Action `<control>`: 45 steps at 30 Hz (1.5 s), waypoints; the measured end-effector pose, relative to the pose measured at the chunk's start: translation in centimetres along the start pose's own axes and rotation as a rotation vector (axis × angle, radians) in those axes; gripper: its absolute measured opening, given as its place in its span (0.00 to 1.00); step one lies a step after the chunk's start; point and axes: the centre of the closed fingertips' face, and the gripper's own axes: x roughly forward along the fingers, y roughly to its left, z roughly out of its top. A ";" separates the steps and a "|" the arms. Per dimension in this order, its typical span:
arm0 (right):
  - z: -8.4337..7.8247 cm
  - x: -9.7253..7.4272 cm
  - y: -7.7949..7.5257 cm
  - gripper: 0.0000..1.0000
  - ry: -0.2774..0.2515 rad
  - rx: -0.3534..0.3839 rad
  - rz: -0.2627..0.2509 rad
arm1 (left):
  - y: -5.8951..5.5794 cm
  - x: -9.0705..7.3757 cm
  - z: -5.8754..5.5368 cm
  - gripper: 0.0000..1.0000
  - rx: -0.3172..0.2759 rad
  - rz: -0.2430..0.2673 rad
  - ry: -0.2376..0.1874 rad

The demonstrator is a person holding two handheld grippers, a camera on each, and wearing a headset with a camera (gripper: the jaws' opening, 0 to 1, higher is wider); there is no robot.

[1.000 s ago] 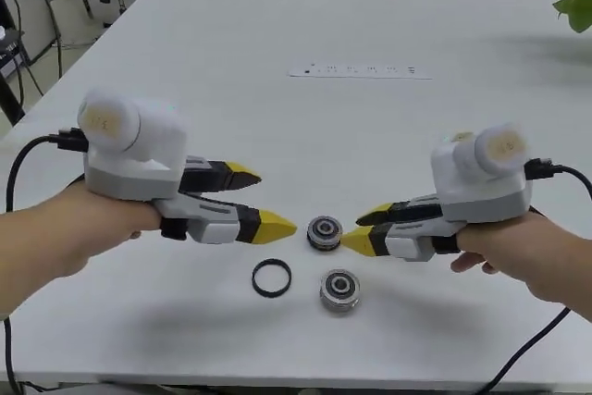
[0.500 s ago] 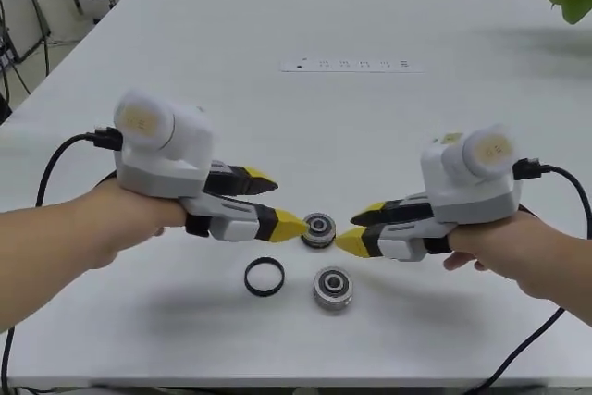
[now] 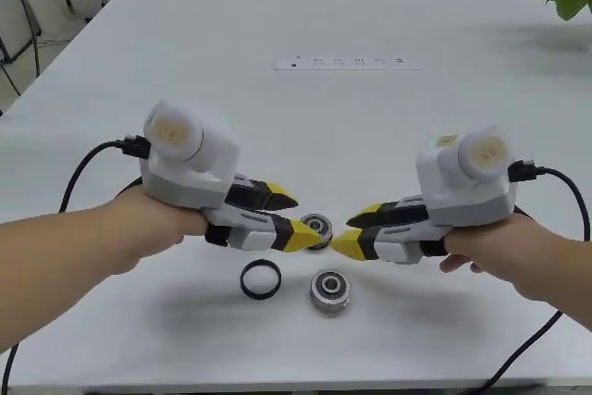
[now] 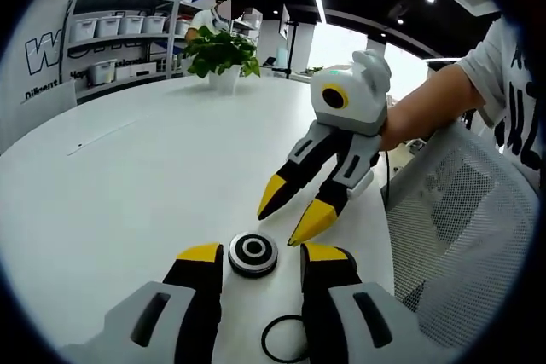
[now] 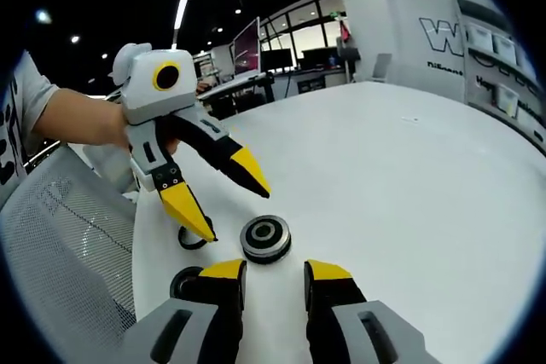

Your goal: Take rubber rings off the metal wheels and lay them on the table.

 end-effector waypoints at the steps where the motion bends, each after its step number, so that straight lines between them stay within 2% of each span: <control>1: 0.0 0.0 0.0 0.25 0.000 0.001 0.000 | 0.0 0.1 0.0 0.31 -0.002 -0.002 0.001; 6: -0.1 0.1 0.1 0.25 0.001 0.004 0.002 | -0.2 0.8 -0.2 0.24 0.009 -0.016 0.016; 14: -0.2 0.0 0.0 0.25 0.003 0.004 0.000 | 0.0 1.3 -1.1 0.20 0.037 -0.016 0.054; 25: -0.4 0.2 0.3 0.25 0.006 0.004 0.003 | 0.5 1.5 -1.0 0.10 0.090 0.021 0.051; 29: -0.3 0.2 0.3 0.25 0.004 0.001 0.004 | 0.4 1.5 -1.0 0.08 0.161 0.038 0.069; 36: -0.2 0.6 0.6 0.24 0.000 -0.009 0.012 | 1.0 1.5 -1.1 0.07 0.159 0.065 0.071; 45: 0.3 1.5 0.9 0.23 -0.007 -0.049 0.003 | 0.9 1.6 -0.9 0.07 0.155 0.071 0.063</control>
